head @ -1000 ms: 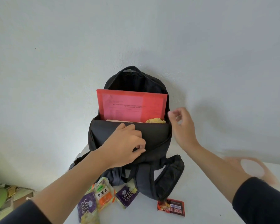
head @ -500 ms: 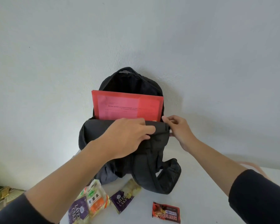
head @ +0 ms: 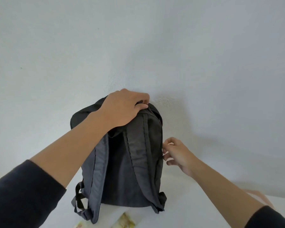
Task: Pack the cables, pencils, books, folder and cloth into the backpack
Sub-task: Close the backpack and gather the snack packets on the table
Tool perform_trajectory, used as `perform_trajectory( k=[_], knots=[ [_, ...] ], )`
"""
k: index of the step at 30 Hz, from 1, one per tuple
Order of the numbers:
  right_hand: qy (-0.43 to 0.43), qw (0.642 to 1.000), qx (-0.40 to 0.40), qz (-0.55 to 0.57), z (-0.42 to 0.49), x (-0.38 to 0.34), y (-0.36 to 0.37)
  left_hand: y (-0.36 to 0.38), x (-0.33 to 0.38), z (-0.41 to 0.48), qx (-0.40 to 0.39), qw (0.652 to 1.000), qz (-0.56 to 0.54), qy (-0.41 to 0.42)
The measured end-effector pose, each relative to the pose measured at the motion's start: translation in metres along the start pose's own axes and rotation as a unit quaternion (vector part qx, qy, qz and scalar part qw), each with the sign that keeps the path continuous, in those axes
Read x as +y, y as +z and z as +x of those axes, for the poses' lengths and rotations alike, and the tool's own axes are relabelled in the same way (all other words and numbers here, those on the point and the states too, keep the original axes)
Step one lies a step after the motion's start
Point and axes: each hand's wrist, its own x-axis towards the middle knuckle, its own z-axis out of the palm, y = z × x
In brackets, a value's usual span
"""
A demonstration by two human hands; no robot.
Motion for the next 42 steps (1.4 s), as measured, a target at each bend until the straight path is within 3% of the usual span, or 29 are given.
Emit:
perform_trajectory(
  k=[5,11,14,17,20,24,29,31,36,42],
  knots=[
    [0.029,0.999,-0.036,0.013,0.004,0.012,-0.001,0.009,0.0,0.005,0.033,0.999,0.005,0.015],
    [0.018,0.995,-0.098,0.017,0.006,0.008,-0.001,0.019,-0.002,0.011,0.013,0.993,-0.116,-0.005],
    [0.012,0.997,-0.066,0.034,0.001,0.002,-0.003,0.025,-0.002,0.014,0.036,0.989,-0.141,-0.007],
    [0.009,0.986,-0.014,0.166,0.004,-0.015,-0.012,0.025,-0.001,0.021,0.037,0.988,-0.15,-0.008],
    [-0.052,0.978,0.012,0.2,0.009,-0.057,-0.015,0.026,0.0,0.031,0.013,0.986,-0.168,-0.007],
    [-0.155,0.981,0.053,0.103,0.011,-0.11,-0.001,0.03,0.003,0.037,0.003,0.98,-0.2,0.002],
    [-0.26,0.957,0.117,-0.044,0.018,-0.107,0.014,0.038,0.004,0.041,-0.021,0.986,-0.163,0.024],
    [-0.27,0.954,0.108,-0.073,0.017,-0.102,0.011,0.041,0.006,0.041,-0.039,0.987,-0.155,0.027],
    [-0.287,0.955,0.072,-0.016,0.009,-0.091,-0.002,0.049,0.003,0.045,-0.028,0.988,-0.149,0.014],
    [-0.274,0.951,0.065,-0.124,0.011,-0.08,-0.003,0.045,0.008,0.051,0.078,0.993,-0.093,-0.003]
  ],
)
